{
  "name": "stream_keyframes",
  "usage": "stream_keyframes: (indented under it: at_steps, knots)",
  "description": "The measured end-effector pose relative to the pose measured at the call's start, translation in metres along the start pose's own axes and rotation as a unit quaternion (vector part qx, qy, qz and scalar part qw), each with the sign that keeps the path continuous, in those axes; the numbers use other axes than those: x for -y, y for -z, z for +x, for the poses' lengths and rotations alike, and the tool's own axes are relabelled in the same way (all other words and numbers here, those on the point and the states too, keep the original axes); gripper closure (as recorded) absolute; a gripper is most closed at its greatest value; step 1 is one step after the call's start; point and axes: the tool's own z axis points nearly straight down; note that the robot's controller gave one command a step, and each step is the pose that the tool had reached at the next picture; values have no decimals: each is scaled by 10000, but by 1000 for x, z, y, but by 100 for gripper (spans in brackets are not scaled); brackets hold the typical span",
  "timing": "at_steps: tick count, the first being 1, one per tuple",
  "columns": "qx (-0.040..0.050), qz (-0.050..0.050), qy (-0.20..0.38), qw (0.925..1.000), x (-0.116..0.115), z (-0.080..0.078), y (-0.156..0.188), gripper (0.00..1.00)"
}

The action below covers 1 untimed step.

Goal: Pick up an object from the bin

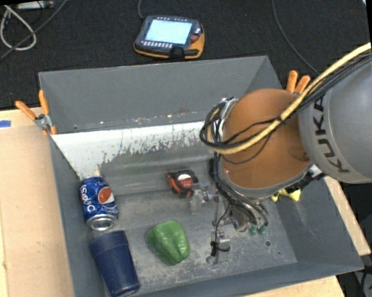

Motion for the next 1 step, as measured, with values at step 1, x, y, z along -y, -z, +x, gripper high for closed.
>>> stream_keyframes:
  at_steps: [1]
  knots:
    - [42,-5,-27,10000,1,-2,4,0]
